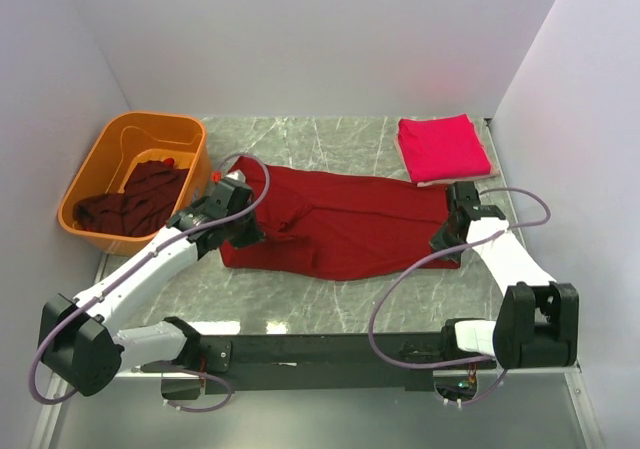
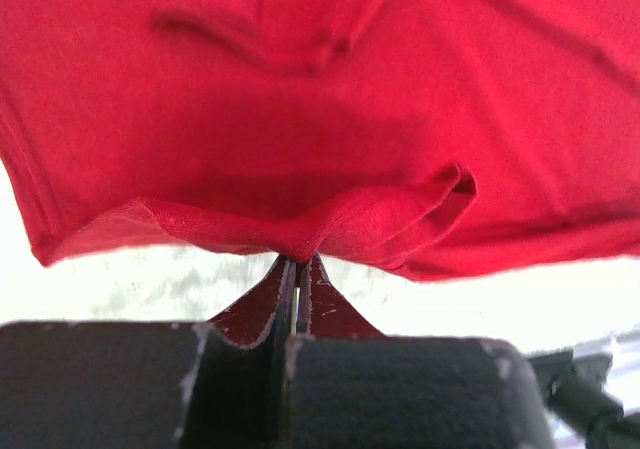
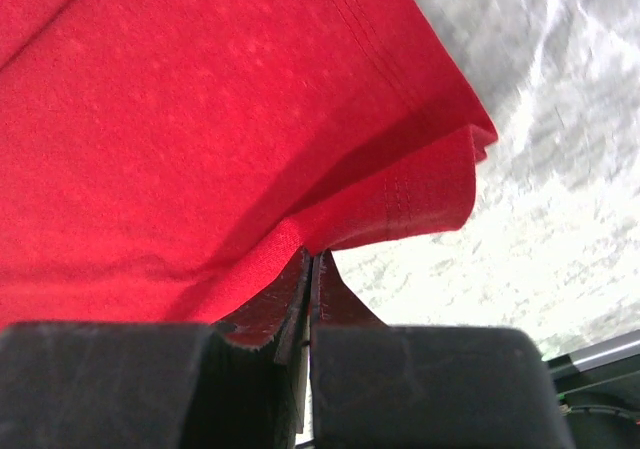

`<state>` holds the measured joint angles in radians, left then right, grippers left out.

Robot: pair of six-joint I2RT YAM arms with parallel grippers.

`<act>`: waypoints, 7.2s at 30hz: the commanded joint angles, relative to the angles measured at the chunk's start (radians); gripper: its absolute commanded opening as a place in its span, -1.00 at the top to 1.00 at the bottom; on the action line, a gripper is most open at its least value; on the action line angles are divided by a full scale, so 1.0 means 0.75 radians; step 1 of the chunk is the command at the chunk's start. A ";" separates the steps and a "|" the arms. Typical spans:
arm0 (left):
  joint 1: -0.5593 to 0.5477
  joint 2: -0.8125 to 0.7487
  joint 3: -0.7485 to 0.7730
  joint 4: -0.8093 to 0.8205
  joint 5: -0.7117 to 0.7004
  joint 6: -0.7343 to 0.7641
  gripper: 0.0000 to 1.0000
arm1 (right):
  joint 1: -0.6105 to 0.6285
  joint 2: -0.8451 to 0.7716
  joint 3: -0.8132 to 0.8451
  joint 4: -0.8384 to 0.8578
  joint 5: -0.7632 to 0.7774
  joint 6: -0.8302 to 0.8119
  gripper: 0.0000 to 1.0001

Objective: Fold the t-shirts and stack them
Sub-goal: Fold the tshirt

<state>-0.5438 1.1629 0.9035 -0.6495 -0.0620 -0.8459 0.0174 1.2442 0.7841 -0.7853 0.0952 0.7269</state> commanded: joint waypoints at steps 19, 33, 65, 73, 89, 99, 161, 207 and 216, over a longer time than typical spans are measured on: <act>0.124 0.110 0.094 0.529 -0.349 0.265 0.99 | 0.012 0.227 0.272 0.080 0.022 -0.129 1.00; 0.279 0.582 0.339 0.745 -0.190 0.477 0.99 | 0.001 0.449 0.411 0.219 0.018 -0.088 0.96; 0.267 0.863 0.403 0.719 0.212 0.283 -0.99 | 0.222 0.777 0.758 0.513 -0.250 -0.423 -0.86; 0.269 1.137 0.638 0.592 0.164 0.320 -0.99 | 0.271 0.920 0.793 0.501 -0.317 -0.405 -0.87; 0.279 1.617 1.333 0.387 0.261 0.473 -0.99 | 0.510 0.509 0.113 0.671 -0.589 -0.304 -0.87; 0.285 1.789 1.564 0.426 0.416 0.465 -0.99 | 0.930 0.572 0.100 0.843 -0.851 -0.221 -0.87; 0.298 1.949 1.869 0.540 0.541 0.418 -0.99 | 0.999 0.311 -0.007 0.691 -0.588 -0.478 -0.92; 0.261 -0.444 -0.288 0.252 -0.206 -0.099 -0.99 | 1.627 0.843 0.681 0.204 0.360 -0.305 -0.92; 0.261 -0.442 -0.274 0.222 -0.234 -0.097 -0.99 | 1.611 0.706 0.585 0.088 0.475 -0.231 -0.94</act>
<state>-0.3447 0.8356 0.6903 -0.4801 -0.2096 -0.9115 1.2343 1.8473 1.2572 -0.6716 0.4038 0.5098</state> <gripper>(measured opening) 0.995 0.971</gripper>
